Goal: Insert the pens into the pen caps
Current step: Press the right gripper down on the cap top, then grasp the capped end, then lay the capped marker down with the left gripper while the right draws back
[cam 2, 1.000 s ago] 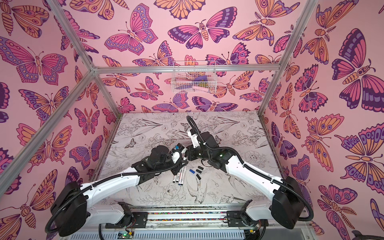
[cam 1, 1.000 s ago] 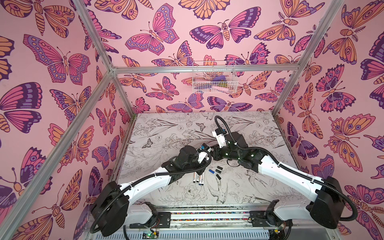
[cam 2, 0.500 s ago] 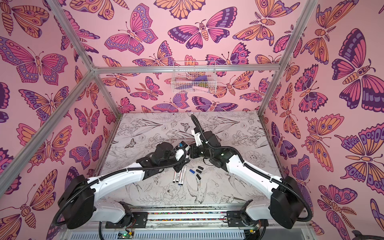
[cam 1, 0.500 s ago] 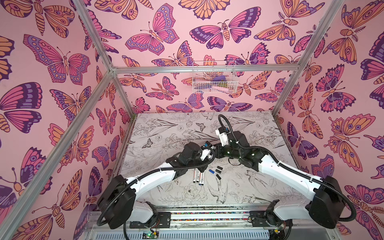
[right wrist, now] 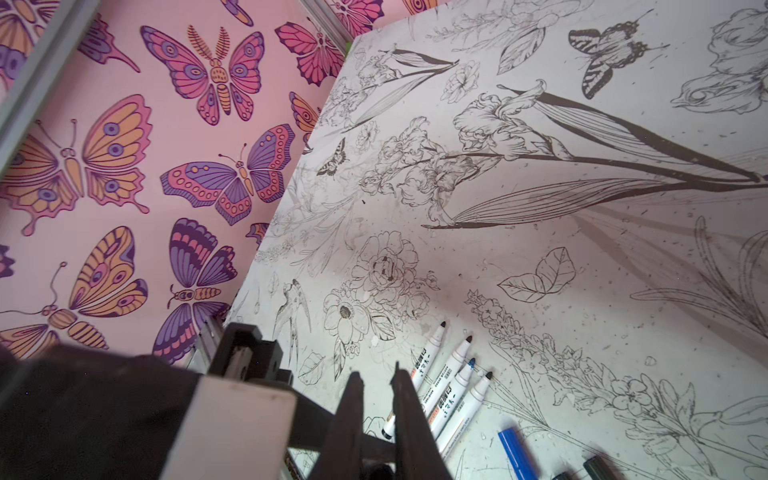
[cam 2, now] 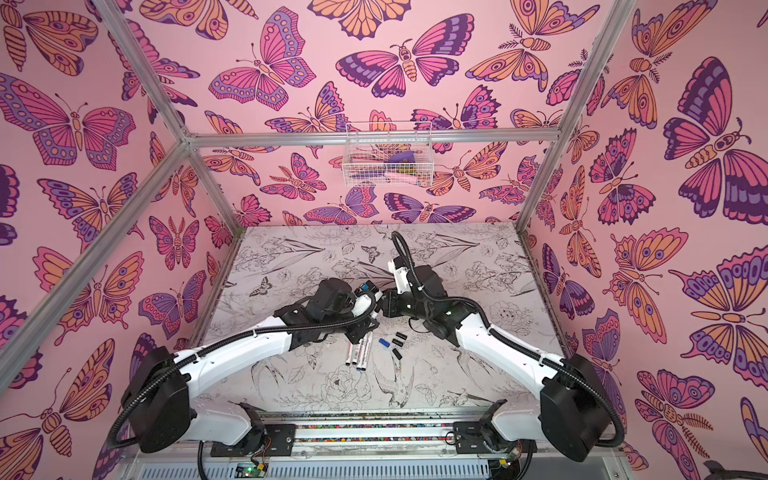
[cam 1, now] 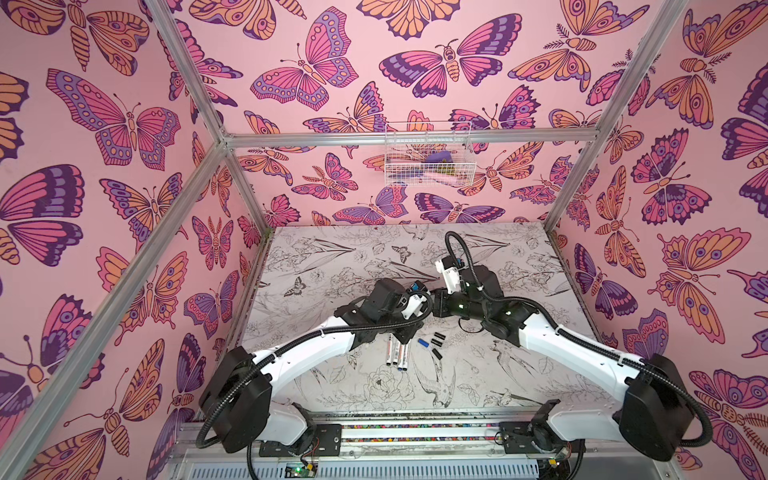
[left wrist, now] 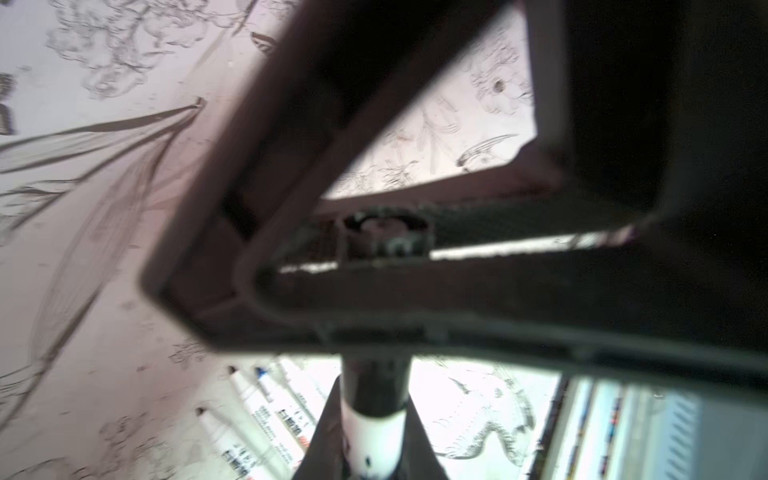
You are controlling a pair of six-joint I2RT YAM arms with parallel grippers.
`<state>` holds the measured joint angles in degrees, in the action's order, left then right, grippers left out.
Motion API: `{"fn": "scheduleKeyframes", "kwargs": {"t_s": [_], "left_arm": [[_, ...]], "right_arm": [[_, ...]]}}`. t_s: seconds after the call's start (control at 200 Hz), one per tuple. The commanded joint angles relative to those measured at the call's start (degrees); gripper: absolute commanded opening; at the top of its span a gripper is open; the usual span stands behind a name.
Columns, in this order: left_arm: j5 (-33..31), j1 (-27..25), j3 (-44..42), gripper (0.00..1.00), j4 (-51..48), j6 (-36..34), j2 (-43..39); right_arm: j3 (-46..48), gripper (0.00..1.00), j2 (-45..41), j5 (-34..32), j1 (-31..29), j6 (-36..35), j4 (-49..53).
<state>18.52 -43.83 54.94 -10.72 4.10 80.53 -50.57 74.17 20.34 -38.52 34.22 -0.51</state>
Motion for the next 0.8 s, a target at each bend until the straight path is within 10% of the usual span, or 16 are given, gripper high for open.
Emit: {"fn": "scheduleKeyframes", "kwargs": {"t_s": [0.0, 0.225, 0.476, 0.791], "left_arm": [[1.1, 2.8, 0.8, 0.00, 82.0, 9.5, -6.3], [4.9, 0.7, -12.8, 0.00, 73.6, 13.0, -15.1], [-1.1, -3.5, -25.8, 0.00, 69.1, 15.2, -18.0], [-12.0, -1.1, -34.1, 0.00, 67.7, 16.3, -18.4]], "right_arm": [[6.5, 0.00, -2.3, 24.2, -2.4, -0.2, 16.7], [3.6, 0.00, -6.2, 24.5, -0.8, -1.4, 19.3], [-3.9, 0.48, -11.0, 16.9, -0.2, -0.4, 18.9], [-5.4, 0.60, -19.3, 9.3, 4.5, 0.8, 17.4]]}}
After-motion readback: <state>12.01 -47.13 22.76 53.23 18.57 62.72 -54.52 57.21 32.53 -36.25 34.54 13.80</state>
